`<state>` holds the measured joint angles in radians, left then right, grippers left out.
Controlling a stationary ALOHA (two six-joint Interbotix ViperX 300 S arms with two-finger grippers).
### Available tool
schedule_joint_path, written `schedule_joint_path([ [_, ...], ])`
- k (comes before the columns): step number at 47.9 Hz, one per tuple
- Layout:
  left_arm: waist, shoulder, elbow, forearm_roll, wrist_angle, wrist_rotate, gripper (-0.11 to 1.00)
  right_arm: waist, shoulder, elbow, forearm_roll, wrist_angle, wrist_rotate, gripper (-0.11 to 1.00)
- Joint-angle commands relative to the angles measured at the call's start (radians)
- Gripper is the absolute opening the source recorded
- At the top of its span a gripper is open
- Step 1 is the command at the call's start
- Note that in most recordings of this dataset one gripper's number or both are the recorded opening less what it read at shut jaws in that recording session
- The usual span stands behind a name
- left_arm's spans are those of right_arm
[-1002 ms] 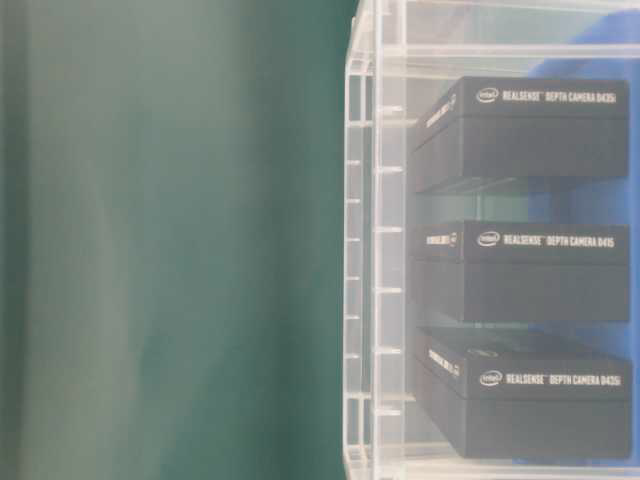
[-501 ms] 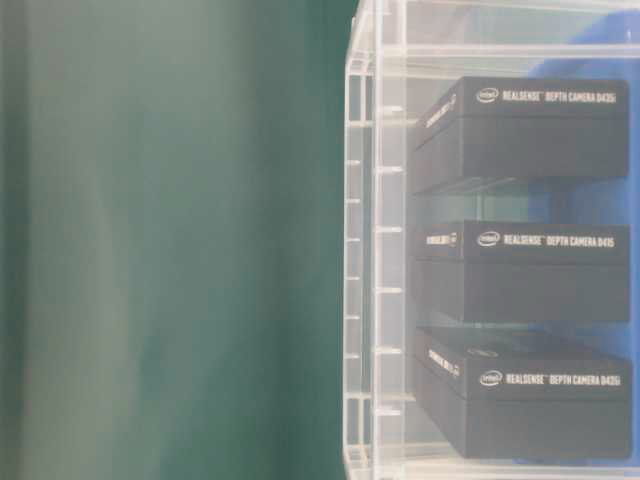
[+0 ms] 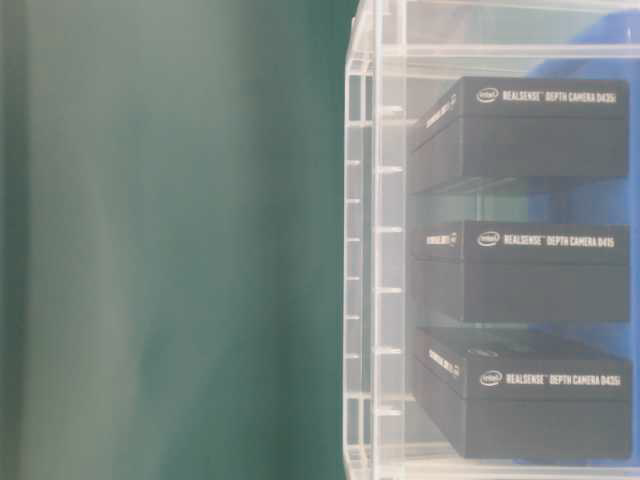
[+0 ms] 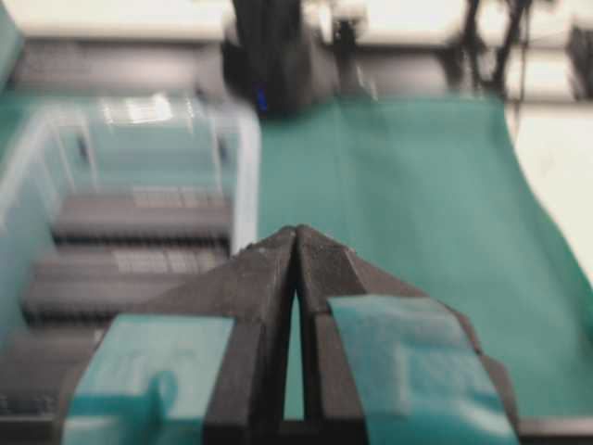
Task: Take the box out of the case with the left arm.
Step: 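Raise the left gripper and swing it toward the clear case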
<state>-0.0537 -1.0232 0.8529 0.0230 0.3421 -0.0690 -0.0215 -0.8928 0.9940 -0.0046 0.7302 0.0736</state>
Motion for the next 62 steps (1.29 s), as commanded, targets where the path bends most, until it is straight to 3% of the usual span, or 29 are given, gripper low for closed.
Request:
schedule_joint_path([
  [1, -0.021, 0.023, -0.069, 0.003, 0.135, -0.028, 0.02, -0.002, 0.006, -0.017, 0.002, -0.003, 0.003, 0.07],
  [14, -0.074, 0.137, -0.255, 0.003, 0.676, -0.19, 0.02, -0.002, 0.006, -0.017, 0.0, 0.015, 0.026, 0.07],
  [21, -0.092, 0.187, -0.302, 0.003, 0.853, -0.278, 0.02, -0.002, 0.008, -0.017, 0.0, 0.029, 0.026, 0.07],
  [29, -0.095, 0.212, -0.318, 0.003, 0.913, -0.374, 0.02, -0.002, 0.008, -0.018, 0.002, 0.032, 0.026, 0.07],
  [44, -0.095, 0.213, -0.318, 0.003, 0.917, -0.565, 0.02, -0.002, 0.008, -0.018, 0.0, 0.031, 0.026, 0.07],
  [48, -0.095, 0.215, -0.319, 0.003, 0.922, -0.658, 0.02, -0.002, 0.008, -0.018, 0.0, 0.031, 0.026, 0.07],
  [56, -0.094, 0.238, -0.327, 0.006, 0.976, -0.988, 0.02, -0.002, 0.008, -0.018, 0.0, 0.032, 0.026, 0.07],
  [62, -0.094, 0.27, -0.334, 0.008, 1.049, -1.186, 0.02, -0.002, 0.008, -0.018, 0.0, 0.031, 0.026, 0.07],
])
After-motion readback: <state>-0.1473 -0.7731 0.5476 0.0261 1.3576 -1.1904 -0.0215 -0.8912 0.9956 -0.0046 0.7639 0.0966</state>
